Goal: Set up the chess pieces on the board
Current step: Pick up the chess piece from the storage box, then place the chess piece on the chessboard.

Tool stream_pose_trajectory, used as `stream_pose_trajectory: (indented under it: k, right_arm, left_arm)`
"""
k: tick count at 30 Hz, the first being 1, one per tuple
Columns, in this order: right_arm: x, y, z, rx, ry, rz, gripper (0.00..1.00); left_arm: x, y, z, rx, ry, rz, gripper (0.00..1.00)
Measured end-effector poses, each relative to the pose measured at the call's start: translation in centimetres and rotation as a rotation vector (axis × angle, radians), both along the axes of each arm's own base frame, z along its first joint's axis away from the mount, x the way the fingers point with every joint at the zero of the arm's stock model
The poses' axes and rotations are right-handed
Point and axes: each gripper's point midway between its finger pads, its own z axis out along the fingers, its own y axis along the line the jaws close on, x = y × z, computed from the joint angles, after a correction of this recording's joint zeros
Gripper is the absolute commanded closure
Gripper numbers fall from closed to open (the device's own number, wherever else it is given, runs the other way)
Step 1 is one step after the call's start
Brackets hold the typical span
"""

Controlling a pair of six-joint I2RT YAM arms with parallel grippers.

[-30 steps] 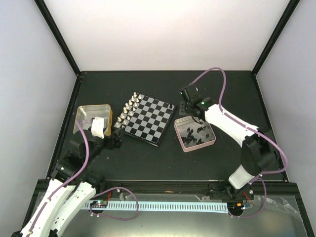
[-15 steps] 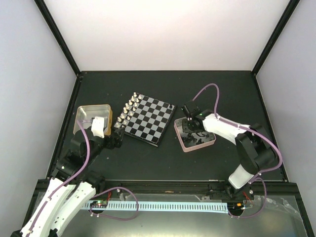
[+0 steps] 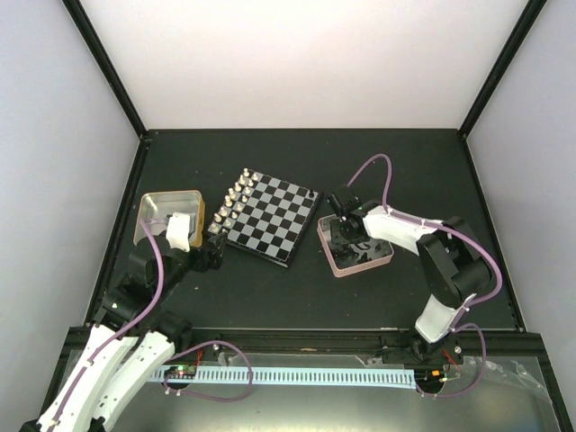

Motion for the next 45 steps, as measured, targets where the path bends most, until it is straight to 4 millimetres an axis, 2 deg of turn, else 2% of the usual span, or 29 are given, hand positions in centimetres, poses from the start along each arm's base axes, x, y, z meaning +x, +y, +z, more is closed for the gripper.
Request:
stream_pose_trajectory:
  k: [4, 10, 18, 20, 27, 32, 37, 45]
  right_arm:
    - [0.6, 0.1, 0.1, -0.005, -0.013, -0.004, 0.88]
    - [1.0, 0.1, -0.3, -0.021, -0.018, -0.006, 0.98]
    - [1.3, 0.2, 0.2, -0.019, -0.029, -0.011, 0.98]
    - [1.7, 0.5, 1.2, -0.007, -0.045, -0.011, 0.98]
    - [5.2, 3.2, 7.7, 0.100, -0.180, -0.006, 0.98]
    - [7.1, 4.9, 11.0, 0.144, -0.250, 0.007, 0.98]
    - [9.4, 7.4, 11.5, 0.157, -0.275, 0.036, 0.98]
    - [12.9, 10.4, 8.9, 0.141, -0.259, 0.064, 0.98]
  left_arm:
    - [0.0, 0.0, 0.0, 0.000, 0.000, 0.000, 0.01]
    - [0.0, 0.0, 0.0, 0.000, 0.001, 0.001, 0.01]
    - [0.0, 0.0, -0.1, 0.001, 0.002, 0.001, 0.01]
    - [0.0, 0.0, -0.1, 0.001, 0.002, 0.001, 0.01]
    - [0.0, 0.1, -0.1, 0.002, 0.002, 0.005, 0.01]
    - [0.1, 0.1, -0.1, 0.003, 0.001, 0.008, 0.01]
    - [0.1, 0.1, -0.1, 0.003, 0.000, 0.009, 0.01]
    - [0.1, 0.1, -0.2, 0.004, 0.004, 0.008, 0.01]
